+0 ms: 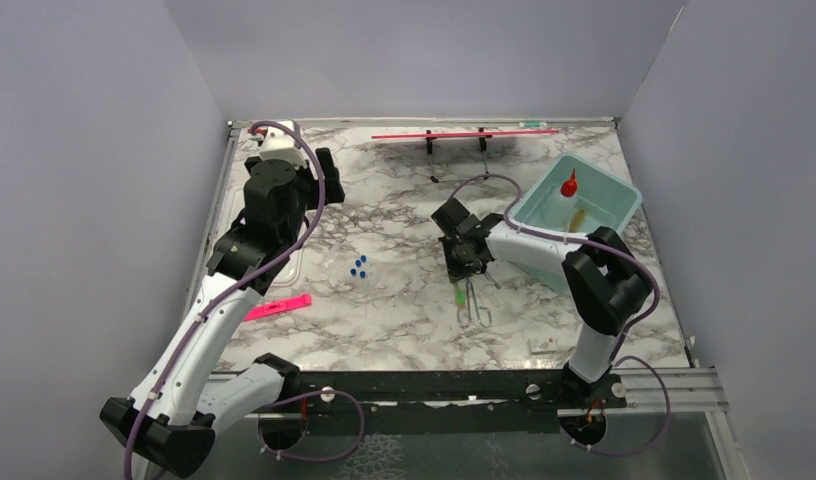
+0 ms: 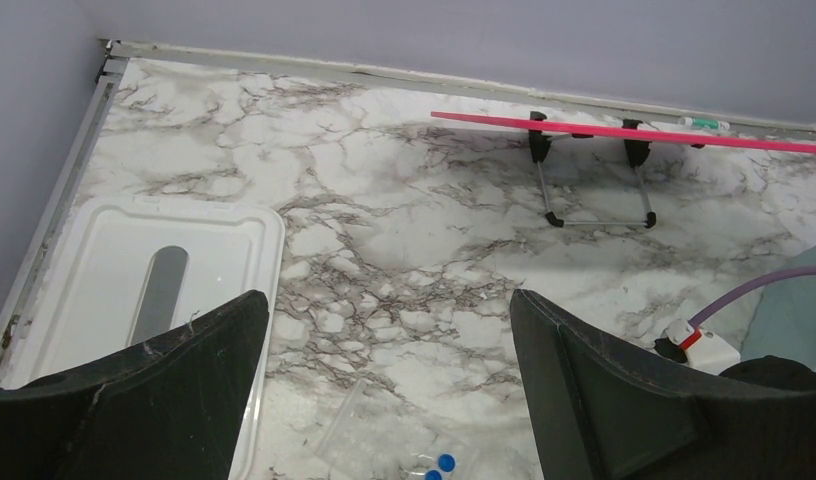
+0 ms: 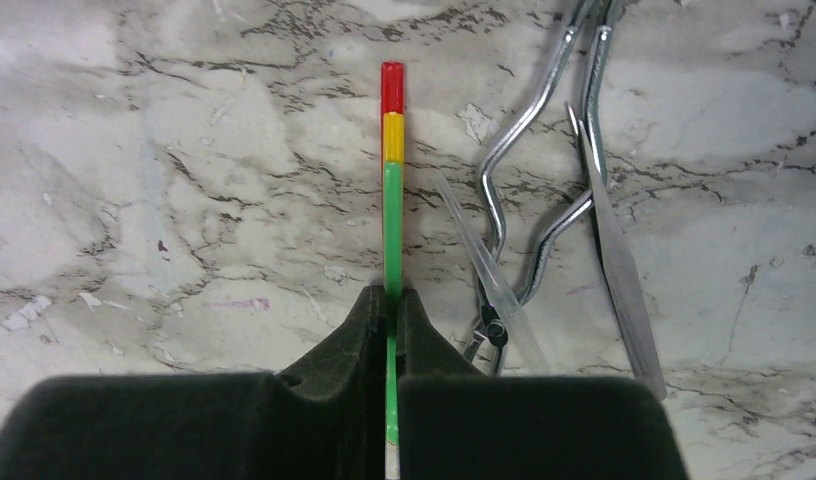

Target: Organize the chemistry lab equipment

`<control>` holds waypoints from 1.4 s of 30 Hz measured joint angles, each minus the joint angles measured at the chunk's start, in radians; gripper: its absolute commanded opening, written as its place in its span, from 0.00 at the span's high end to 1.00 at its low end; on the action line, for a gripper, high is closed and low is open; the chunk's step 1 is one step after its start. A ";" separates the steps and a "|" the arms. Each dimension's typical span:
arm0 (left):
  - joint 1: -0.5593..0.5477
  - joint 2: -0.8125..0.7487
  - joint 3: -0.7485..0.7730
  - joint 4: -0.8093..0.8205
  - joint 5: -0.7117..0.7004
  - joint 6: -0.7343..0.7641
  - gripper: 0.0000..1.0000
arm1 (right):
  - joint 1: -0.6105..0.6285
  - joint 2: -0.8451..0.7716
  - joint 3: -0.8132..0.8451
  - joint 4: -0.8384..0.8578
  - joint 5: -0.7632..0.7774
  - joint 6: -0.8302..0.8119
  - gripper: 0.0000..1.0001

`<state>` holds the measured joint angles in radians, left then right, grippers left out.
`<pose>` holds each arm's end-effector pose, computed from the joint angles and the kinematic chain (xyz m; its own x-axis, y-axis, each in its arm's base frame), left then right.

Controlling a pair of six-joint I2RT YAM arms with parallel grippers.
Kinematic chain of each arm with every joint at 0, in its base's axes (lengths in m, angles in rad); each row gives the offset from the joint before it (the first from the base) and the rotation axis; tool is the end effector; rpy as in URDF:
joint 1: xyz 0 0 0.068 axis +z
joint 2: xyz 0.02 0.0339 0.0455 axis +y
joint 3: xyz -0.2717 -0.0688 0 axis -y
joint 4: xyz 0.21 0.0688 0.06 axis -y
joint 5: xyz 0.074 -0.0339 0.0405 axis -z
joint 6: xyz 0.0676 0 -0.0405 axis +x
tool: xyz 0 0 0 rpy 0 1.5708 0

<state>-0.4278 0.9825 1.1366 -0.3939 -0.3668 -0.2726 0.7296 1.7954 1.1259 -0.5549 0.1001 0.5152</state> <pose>0.1927 -0.0612 0.3985 -0.2271 -0.1727 -0.9584 0.0095 0.9837 -0.1795 0.2508 0.2152 0.1622 -0.9245 -0.1690 -0.3417 -0.2097 0.9740 0.0855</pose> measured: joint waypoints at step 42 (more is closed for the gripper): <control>0.000 0.006 0.000 0.003 0.000 -0.011 0.06 | -0.541 -0.584 -0.133 0.002 0.566 0.085 0.97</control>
<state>-0.4278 0.9890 1.1366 -0.3904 -0.3668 -0.2832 0.1890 1.2114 0.9928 -0.5533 0.6666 0.5999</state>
